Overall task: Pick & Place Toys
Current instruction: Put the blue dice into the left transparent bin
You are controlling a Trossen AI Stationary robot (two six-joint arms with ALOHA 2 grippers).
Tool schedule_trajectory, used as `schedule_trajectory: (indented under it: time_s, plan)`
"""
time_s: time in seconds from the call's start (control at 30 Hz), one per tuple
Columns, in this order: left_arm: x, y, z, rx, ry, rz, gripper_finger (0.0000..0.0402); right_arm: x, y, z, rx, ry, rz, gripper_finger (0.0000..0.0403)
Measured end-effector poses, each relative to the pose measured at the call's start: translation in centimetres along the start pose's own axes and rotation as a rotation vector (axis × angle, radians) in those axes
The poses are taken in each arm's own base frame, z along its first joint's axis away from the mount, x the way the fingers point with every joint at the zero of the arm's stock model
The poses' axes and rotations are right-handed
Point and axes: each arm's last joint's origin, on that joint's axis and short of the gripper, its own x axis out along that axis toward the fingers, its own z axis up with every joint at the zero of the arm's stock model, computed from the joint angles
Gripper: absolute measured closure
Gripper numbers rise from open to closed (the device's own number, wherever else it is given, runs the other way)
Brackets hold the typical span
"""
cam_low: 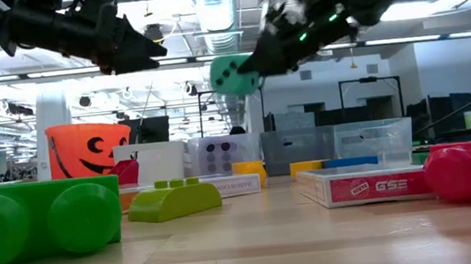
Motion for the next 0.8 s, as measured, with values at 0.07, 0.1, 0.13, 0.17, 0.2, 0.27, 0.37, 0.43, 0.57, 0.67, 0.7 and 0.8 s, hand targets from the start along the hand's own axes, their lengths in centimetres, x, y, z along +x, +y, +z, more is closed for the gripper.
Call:
schedule_trajectory:
  time_s: [0.07,0.1,0.13,0.17,0.2,0.27,0.37,0.43,0.57,0.67,0.7,0.8]
  plan:
    - [-0.1,0.1,0.1,0.021,-0.005,0.0,0.0044,2.1,-0.8,-0.4,-0.035,0.067,0.007,0.0052]
    - [-0.2,0.1,0.2,0.021,-0.011,0.001,0.0044,3.1,-1.1,-0.5,-0.056,0.1,0.007,0.0052]
    - [-0.3,0.1,0.3,0.019,-0.018,0.001,0.0044,3.9,-1.4,-0.5,-0.077,0.124,0.007,0.0052]
    - [-0.4,0.2,0.4,0.015,-0.023,0.001,0.0044,4.7,-1.6,-0.4,-0.09,0.149,0.005,0.0052]
    - [-0.5,0.2,0.5,0.009,-0.028,0.0,0.0044,5.3,-1.8,-0.3,-0.098,0.169,-0.003,0.0052]
    - [-0.8,0.3,0.6,0.001,-0.036,0.0,0.0044,6.2,-2.2,-0.1,-0.115,0.203,-0.007,0.0052]
    - [-1.0,0.4,0.8,-0.003,-0.042,-0.004,0.0044,6.9,-3.0,0.2,-0.123,0.241,-0.017,0.0052]
    - [-1.1,0.4,0.9,-0.005,-0.049,-0.003,0.0044,7.0,-3.6,0.3,-0.125,0.251,-0.025,0.0052]
    - [-1.2,0.4,1.0,0.011,-0.058,-0.001,0.0044,6.8,-4.3,-0.2,-0.114,0.3,-0.031,0.0052]
    - [-1.2,0.5,1.0,0.051,-0.064,0.002,0.0044,6.7,-4.4,-0.4,-0.106,0.321,-0.03,0.0052]
    - [-1.2,0.5,1.2,0.056,-0.075,0.004,0.0044,6.7,-4.4,-0.5,-0.104,0.326,-0.029,0.0052]
    - [-1.2,0.5,1.4,0.08,-0.102,0.012,0.0044,6.7,-4.3,-0.5,-0.09,0.327,-0.029,0.0052]
